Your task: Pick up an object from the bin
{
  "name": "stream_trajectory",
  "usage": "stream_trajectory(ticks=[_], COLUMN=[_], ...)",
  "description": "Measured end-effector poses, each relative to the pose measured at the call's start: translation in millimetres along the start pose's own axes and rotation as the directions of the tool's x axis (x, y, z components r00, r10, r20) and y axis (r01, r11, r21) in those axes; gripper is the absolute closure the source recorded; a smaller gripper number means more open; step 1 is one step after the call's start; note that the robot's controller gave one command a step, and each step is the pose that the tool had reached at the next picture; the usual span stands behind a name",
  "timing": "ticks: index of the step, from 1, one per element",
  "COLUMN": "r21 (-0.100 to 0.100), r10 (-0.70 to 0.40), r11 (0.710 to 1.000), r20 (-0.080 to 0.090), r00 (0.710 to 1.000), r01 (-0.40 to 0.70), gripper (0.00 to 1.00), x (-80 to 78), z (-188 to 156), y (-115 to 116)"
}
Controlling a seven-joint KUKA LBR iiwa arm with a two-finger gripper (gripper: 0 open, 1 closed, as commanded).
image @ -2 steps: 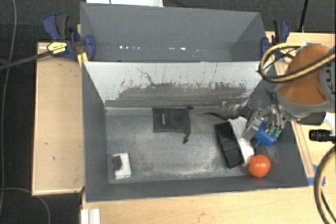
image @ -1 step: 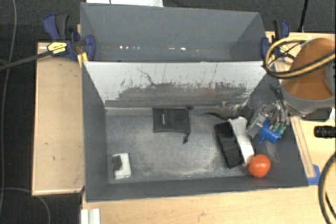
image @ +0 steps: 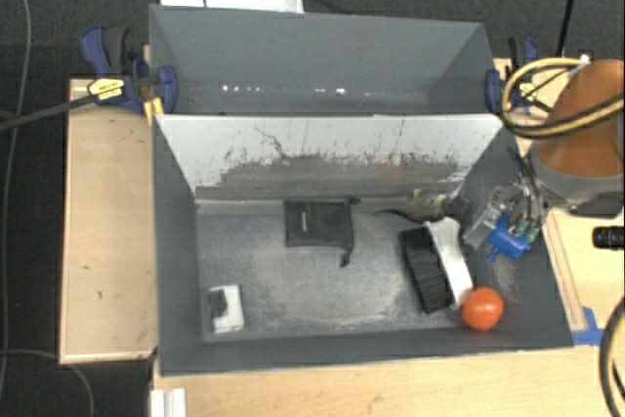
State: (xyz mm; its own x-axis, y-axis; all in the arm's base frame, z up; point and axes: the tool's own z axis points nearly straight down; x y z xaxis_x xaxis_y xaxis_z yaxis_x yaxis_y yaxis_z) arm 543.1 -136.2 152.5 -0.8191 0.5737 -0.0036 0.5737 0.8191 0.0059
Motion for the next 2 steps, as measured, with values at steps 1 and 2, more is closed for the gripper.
stream_trajectory(ticks=[1, 2], r21=[-0.001, -0.001], r10=[-0.002, -0.002], r11=[1.0, 1.0], r20=[0.003, 0.002], r00=[1.0, 1.0], r01=[0.002, 0.002], gripper=[1.0, 1.0], x=[-0.6, -0.5], z=[-12.8, -17.9], y=[0.4, 0.4])
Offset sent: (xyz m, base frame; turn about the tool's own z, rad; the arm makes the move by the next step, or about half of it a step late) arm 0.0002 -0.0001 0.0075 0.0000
